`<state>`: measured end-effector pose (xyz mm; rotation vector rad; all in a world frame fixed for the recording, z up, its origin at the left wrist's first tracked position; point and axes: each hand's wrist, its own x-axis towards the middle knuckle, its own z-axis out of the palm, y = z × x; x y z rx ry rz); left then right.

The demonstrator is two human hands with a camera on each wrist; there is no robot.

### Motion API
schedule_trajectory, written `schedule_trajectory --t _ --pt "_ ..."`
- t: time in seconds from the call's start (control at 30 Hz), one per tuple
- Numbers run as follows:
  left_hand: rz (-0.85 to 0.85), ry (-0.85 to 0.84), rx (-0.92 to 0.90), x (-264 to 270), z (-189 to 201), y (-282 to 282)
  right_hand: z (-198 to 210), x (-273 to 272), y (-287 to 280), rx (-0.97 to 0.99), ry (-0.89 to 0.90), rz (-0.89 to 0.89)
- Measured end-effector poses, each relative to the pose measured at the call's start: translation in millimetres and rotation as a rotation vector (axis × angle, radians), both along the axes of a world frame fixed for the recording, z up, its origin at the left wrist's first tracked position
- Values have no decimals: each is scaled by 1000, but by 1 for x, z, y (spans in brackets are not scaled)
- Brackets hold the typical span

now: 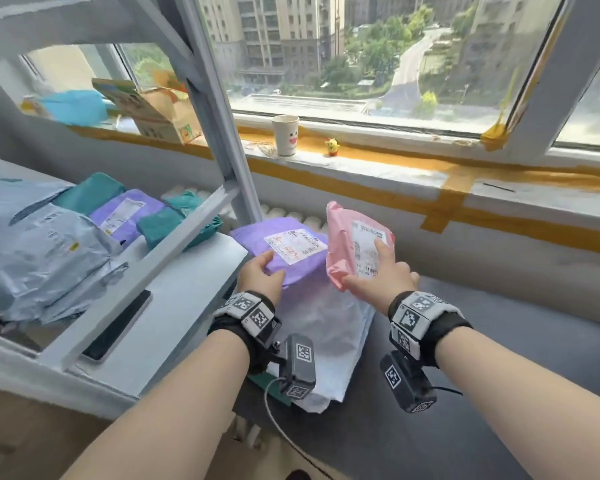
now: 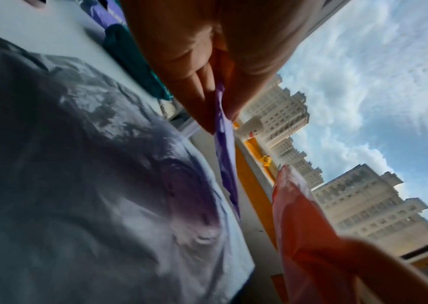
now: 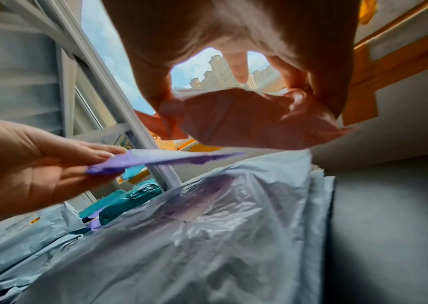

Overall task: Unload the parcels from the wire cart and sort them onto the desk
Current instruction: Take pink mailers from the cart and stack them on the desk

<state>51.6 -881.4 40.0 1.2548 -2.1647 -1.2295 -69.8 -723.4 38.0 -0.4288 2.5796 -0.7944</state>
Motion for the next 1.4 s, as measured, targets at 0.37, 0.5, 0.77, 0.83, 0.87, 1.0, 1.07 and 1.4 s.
schedule_trajectory --t 0.37,0.5,0.77,0.83,0.87,1.0,1.07,1.4 --pt "-434 -319 140 -2 -53 -70 -29 6 -76 136 -29 -94" --pt "-475 -337 150 -2 -45 -72 -33 4 -80 220 -17 -45" --pt "-313 -510 -309 -3 -19 -83 -25 -6 -80 240 33 32" --pt "-322 -532 -173 -8 -26 -91 -26 -6 -79 230 37 51" --pt "-349 -535 -122 -8 -30 -93 -27 -5 -79 227 37 60" --pt "-308 -521 -145 -6 -34 -94 -25 -3 -75 213 26 80" --pt "-261 -496 -179 -5 -37 -95 -23 -2 -73 207 33 89" --pt "-284 -567 -224 9 -35 -96 -8 11 -88 186 81 223"
